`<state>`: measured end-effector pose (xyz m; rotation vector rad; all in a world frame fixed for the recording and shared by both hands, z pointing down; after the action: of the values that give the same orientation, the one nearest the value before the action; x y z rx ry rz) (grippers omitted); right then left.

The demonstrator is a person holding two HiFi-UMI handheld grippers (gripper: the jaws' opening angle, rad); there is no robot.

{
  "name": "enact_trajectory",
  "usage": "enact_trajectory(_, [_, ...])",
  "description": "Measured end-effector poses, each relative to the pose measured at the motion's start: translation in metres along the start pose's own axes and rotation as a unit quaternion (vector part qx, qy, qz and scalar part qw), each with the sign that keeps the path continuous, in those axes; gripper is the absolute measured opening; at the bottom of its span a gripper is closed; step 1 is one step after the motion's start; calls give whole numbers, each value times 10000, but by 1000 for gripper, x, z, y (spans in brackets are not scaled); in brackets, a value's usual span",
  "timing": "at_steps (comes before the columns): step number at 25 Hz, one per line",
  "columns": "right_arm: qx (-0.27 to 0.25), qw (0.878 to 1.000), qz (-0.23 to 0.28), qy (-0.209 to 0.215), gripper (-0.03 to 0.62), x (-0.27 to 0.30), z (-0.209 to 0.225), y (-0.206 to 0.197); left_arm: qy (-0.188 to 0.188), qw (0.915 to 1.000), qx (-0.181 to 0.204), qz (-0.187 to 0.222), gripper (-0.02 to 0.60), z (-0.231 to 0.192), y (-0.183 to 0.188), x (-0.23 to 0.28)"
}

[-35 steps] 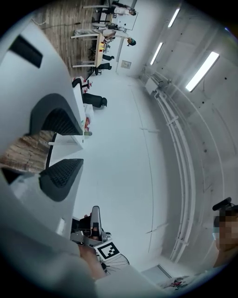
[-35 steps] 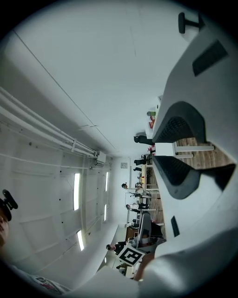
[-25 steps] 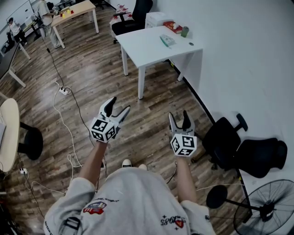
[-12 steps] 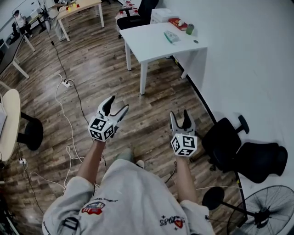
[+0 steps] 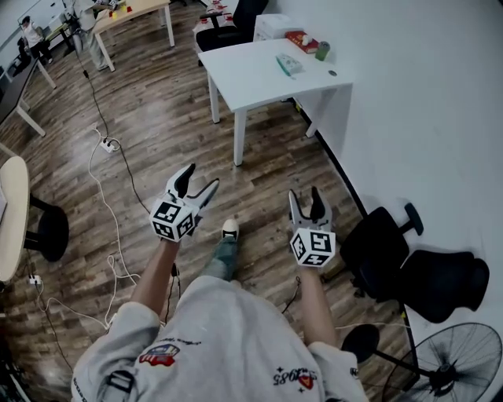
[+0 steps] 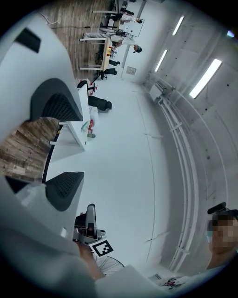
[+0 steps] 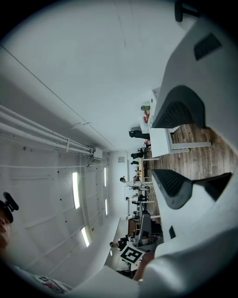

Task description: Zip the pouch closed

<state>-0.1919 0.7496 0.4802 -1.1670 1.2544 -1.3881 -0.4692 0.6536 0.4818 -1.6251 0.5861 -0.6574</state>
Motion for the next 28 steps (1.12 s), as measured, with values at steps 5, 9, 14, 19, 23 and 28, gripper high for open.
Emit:
enact_trajectory(5, [-27,10000,-55,-59,262,48,27,0,-153,9999,8,6,324,-19,4,65])
enact_trajectory(9, [-41,9999,-86,-106,262,99,51,4,-216,9997,36,48,322,-44,12,126])
enact_trajectory(14, [-151,9998,-99,-112,264,179,89,19,-330,9994,115,36,323,-79,30,217])
enact_trajectory(19, [-95,9998,-10,-192,264,265,122,37,-447,9987,245,-38,323,-123,49,299])
enact_trajectory(23, [-108,9998,17,-165,268,325,143,44,-505,9983,287,37,322,-154,65,355])
enact_trajectory(28, [-75,9997,-45,-221,268,374,170,43,-550,9981,278,0,322,-180,71,410])
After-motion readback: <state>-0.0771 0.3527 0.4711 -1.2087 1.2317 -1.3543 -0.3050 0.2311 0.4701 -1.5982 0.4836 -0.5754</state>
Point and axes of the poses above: the fingertips, and each gripper's own axes: x forward along the fingers, z to its right, y out of its top, the point moved 3 cm from there along -x, backward along the fingers, and after that the axes turned 4 degrees about y, right-handed, at the moved point
